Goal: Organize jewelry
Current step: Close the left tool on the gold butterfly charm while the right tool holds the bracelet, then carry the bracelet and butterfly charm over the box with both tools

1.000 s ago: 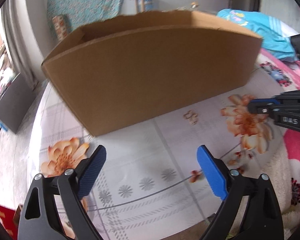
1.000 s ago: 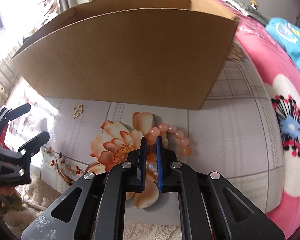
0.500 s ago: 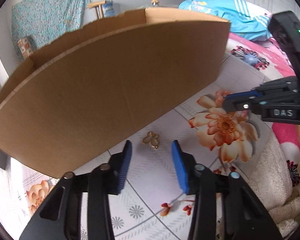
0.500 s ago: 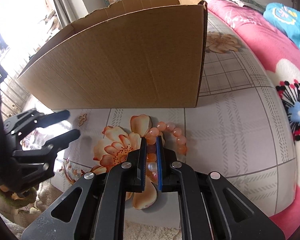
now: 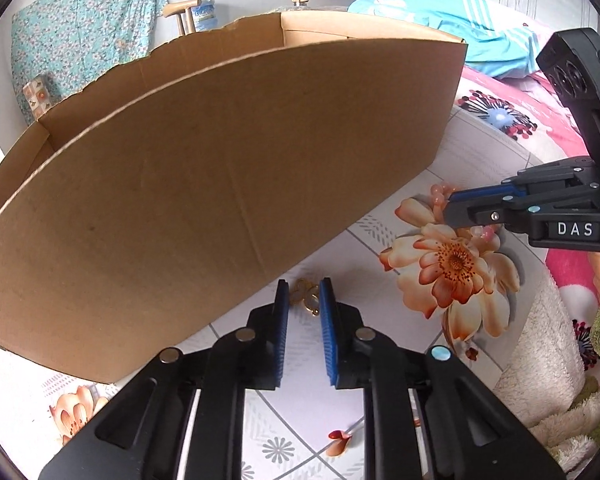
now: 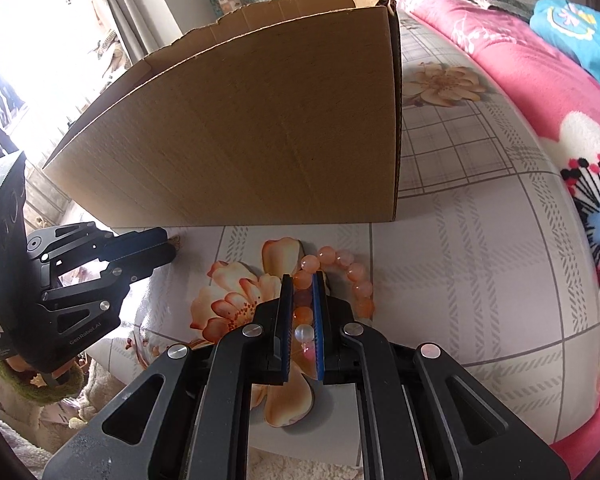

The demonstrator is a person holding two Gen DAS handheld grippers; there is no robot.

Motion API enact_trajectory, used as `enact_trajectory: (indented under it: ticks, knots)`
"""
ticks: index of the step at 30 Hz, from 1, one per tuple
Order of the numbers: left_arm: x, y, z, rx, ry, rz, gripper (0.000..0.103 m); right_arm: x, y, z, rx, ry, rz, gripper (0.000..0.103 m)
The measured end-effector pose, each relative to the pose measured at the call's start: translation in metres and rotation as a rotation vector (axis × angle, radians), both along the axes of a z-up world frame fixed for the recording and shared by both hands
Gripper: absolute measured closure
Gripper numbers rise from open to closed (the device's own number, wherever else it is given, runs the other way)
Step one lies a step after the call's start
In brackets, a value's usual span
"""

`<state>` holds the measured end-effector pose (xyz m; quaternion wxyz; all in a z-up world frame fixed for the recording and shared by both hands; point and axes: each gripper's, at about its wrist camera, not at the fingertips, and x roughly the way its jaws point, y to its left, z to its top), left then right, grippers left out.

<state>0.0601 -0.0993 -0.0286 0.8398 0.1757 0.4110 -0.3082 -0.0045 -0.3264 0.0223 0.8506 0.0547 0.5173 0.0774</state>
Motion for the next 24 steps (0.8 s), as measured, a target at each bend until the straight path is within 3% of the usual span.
enact_trajectory:
  ticks: [15, 24]
  knots:
    - [-0.014, 0.014, 0.005, -0.043, 0.041, 0.026, 0.088, -0.006, 0.001, -0.008, 0.031, -0.007, -0.021, 0.096]
    - [-0.022, 0.026, 0.02, -0.091, 0.033, 0.045, 0.088, -0.015, -0.028, 0.009, 0.208, -0.053, -0.061, 0.096]
